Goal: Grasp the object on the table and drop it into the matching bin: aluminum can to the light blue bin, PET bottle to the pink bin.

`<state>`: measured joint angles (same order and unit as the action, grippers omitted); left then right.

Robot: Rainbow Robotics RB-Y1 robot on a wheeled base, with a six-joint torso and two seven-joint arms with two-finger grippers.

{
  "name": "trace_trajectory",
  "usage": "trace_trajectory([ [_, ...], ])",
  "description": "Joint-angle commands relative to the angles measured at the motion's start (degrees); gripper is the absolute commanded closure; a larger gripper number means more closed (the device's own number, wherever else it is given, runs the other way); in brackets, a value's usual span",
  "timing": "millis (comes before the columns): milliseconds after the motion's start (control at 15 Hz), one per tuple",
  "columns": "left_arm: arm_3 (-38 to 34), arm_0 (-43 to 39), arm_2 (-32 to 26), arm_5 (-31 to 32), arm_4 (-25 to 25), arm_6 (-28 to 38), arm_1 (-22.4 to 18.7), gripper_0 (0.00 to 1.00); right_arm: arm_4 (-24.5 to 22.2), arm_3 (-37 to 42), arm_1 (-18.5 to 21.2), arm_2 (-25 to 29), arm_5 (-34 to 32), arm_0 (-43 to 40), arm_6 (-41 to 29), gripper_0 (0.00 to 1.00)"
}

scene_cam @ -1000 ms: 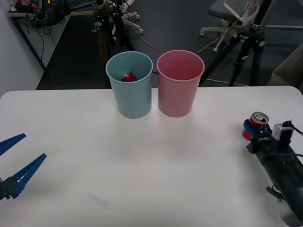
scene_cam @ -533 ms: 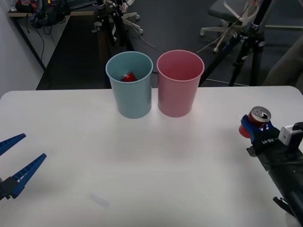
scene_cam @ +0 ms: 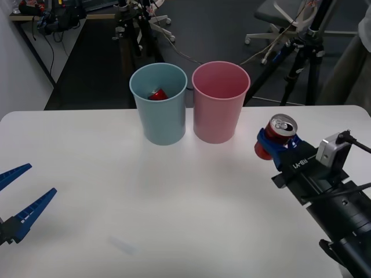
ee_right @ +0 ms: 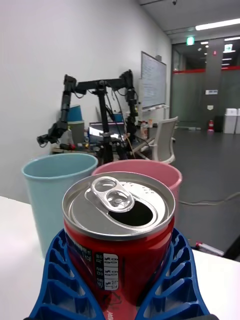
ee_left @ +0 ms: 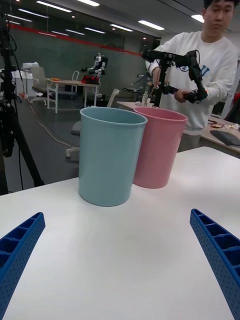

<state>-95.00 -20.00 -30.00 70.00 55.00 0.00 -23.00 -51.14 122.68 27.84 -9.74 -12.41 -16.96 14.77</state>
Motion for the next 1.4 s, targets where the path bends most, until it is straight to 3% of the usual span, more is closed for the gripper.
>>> trace_trajectory([
  [67,0.00,0.00,0.00,0.00,0.00,0.00,0.00,0.00,-0.71,2.12,2.22,-5.47,5.47,4.66,-1.23,1.00],
  [400,0.00,0.00,0.00,0.00,0.00,0.00,0.00,0.00,-1.68,-1.83,0.28,-10.48,9.25,15.64,-2.11,1.00],
  [800,0.00,0.00,0.00,0.00,0.00,0.00,0.00,0.00,-3.44,-18.36,-8.77,-12.94,9.33,32.43,-2.55,1.00],
  [1400,0.00,0.00,0.00,0.00,0.00,0.00,0.00,0.00,-6.51,-42.88,-20.90,-11.88,12.50,53.00,-2.55,1.00],
])
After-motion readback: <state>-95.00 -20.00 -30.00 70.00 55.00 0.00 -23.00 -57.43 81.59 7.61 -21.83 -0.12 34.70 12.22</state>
